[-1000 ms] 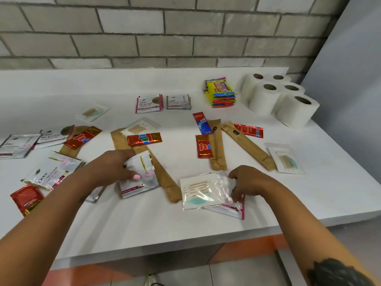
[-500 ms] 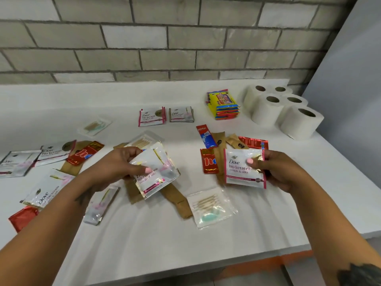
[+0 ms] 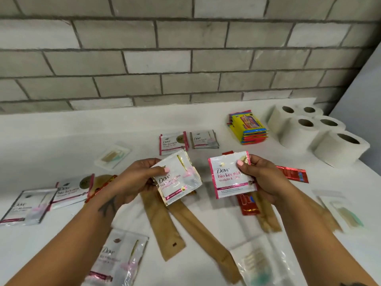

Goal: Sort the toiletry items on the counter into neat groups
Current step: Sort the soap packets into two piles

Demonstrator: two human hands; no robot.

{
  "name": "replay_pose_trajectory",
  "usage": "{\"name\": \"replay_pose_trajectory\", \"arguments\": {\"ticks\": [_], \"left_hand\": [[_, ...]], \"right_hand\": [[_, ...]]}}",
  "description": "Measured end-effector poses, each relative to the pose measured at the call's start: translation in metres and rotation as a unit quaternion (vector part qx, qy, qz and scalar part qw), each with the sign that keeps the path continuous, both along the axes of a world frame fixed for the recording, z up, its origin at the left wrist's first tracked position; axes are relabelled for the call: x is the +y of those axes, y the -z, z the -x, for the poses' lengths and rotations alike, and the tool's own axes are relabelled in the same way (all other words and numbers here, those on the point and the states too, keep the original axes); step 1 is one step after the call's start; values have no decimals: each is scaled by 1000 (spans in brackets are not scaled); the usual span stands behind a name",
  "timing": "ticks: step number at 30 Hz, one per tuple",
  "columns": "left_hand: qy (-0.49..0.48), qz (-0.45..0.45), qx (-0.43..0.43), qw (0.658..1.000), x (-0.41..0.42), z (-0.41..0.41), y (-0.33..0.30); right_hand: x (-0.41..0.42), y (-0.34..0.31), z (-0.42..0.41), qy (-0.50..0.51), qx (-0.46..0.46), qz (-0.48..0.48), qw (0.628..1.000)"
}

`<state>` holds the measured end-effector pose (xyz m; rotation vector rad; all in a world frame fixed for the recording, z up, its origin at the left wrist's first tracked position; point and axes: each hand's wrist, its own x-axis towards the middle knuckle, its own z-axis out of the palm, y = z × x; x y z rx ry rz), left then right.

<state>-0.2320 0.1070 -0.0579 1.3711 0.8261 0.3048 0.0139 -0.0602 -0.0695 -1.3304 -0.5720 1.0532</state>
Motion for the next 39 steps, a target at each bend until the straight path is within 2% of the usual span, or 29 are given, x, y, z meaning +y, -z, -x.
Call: {"name": "replay_pose_trajectory", "arguments": {"ticks": [5, 9, 14, 16, 20, 24, 27, 30, 33, 35, 39], "left_hand": [[-47, 16, -11, 999, 22, -5, 13], [-101, 107, -46, 988, 15, -26, 27], [-108, 192, -96, 971, 10, -49, 31], [-96, 196, -105, 970, 12, -58, 28], [-98, 98, -53, 989, 19, -76, 31], [-94, -54, 15, 994, 29, -91, 37], [-89, -109, 13, 990, 32, -100, 42], [-73, -175, 8, 982, 32, -112, 47], [-87, -235, 3, 968, 36, -127, 54], [-79, -273, 34, 958, 36, -135, 59], [-70, -293, 93, 949, 31, -142, 69]], "right_hand": [[36, 7, 18, 11, 32, -11, 999], [65, 17, 38, 3, 45, 4, 999], [93, 28, 45, 34, -23, 34, 999], [101, 29, 42, 33, -39, 35, 998], [112, 29, 31, 18, -39, 22, 999], [113, 37, 16, -8, -100, 11, 995], [114, 47, 6, -35, -145, 8, 989], [125, 50, -6, -10, -239, 34, 970], [135, 48, -20, -1, -289, 57, 956], [135, 48, -28, -25, -325, 87, 941], [130, 56, -35, -76, -400, 128, 904]]}}
